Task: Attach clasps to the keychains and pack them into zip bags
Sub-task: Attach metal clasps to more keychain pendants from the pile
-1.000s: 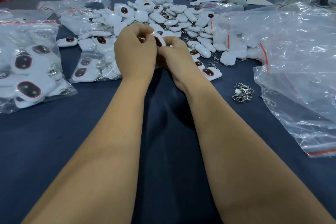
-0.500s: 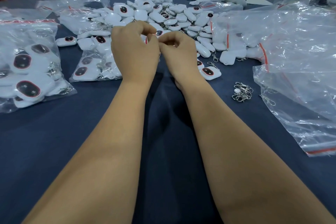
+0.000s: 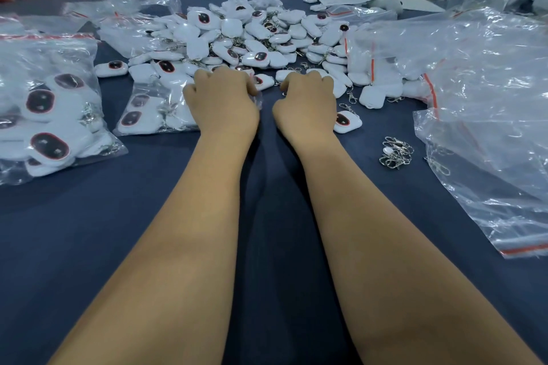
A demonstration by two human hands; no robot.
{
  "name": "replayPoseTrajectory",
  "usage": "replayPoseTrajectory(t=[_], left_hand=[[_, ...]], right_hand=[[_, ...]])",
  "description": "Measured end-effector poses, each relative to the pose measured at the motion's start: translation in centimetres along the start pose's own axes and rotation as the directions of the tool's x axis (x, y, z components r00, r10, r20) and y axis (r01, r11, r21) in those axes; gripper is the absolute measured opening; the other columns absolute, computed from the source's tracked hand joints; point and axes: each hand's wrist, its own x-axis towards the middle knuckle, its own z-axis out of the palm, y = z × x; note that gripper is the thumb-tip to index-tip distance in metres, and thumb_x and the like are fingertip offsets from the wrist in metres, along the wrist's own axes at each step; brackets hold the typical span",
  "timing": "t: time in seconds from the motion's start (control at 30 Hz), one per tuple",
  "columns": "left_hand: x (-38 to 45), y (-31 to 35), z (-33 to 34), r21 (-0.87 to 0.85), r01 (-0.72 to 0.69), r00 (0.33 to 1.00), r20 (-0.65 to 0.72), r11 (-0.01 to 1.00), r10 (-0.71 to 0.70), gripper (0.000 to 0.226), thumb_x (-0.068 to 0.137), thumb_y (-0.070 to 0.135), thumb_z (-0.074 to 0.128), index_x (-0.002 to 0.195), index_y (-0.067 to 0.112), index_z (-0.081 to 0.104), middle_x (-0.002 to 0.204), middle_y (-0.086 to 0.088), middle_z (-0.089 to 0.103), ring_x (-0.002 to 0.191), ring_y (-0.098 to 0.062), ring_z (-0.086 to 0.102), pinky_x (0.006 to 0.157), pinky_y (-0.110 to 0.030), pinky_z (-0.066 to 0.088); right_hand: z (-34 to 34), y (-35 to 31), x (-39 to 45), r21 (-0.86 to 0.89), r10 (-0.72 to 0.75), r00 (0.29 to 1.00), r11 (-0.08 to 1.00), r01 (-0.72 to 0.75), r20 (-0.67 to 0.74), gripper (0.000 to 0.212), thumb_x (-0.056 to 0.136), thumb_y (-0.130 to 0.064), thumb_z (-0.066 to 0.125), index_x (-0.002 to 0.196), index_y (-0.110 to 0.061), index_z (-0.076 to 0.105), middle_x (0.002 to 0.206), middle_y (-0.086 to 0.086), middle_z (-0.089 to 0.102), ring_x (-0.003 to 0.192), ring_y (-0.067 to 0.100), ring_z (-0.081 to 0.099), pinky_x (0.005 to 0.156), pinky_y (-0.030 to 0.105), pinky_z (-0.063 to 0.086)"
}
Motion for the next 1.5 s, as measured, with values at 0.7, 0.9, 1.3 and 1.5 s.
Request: replayPoseTrajectory(t=[0.7, 0.9, 1.3, 1.5], left_hand=[[-0.2, 2.4, 0.8, -0.754, 0.074, 0.988, 0.143, 0.652, 0.053, 0.056, 0.086, -0.009, 0.032, 0.131, 0.016, 0.053, 0.135, -0.003, 0.05, 0.124, -0.013, 0.047, 0.105, -0.025, 0.039], [0.9, 0.7, 1.1, -0.641, 0.146, 0.987, 0.149, 0.753, -0.064, 0.055, 0.087, -0.006, 0.038, 0.138, 0.014, 0.049, 0.137, -0.004, 0.052, 0.124, -0.017, 0.048, 0.098, -0.02, 0.036], [0.2, 1.2, 0.6, -0.784, 0.144, 0.984, 0.175, 0.604, -0.007, 0.032, 0.087, 0.019, 0.051, 0.114, 0.025, 0.068, 0.1, 0.003, 0.07, 0.089, -0.015, 0.067, 0.089, -0.036, 0.055], [0.5, 0.7, 1.1, -0.704, 0.116, 0.987, 0.16, 0.7, -0.003, 0.028, 0.086, 0.01, 0.063, 0.106, 0.027, 0.054, 0.08, 0.007, 0.056, 0.075, -0.014, 0.059, 0.068, -0.025, 0.049]], right_hand=[[-0.5, -0.7, 0.4, 0.722, 0.21, 0.976, 0.684, -0.102, -0.061, 0.034, 0.089, -0.002, 0.047, 0.123, -0.008, 0.05, 0.098, -0.007, 0.057, 0.089, 0.01, 0.056, 0.071, 0.011, 0.04], [-0.1, -0.7, 0.7, 0.865, 0.241, 0.964, 0.453, -0.214, 0.112, 0.024, 0.083, -0.003, 0.068, 0.105, -0.007, 0.064, 0.103, 0.007, 0.069, 0.099, 0.022, 0.066, 0.094, 0.039, 0.053], [0.0, -0.3, 1.2, 0.946, 0.199, 0.958, 0.211, -0.246, 0.205, 0.044, 0.079, 0.017, 0.037, 0.098, -0.006, 0.071, 0.101, 0.014, 0.07, 0.077, 0.02, 0.067, 0.07, 0.03, 0.057], [0.2, 0.0, 1.2, 0.946, 0.196, 0.956, 0.201, -0.255, 0.216, 0.048, 0.081, 0.017, 0.046, 0.116, -0.011, 0.063, 0.104, 0.006, 0.063, 0.094, 0.021, 0.06, 0.089, 0.033, 0.052]])
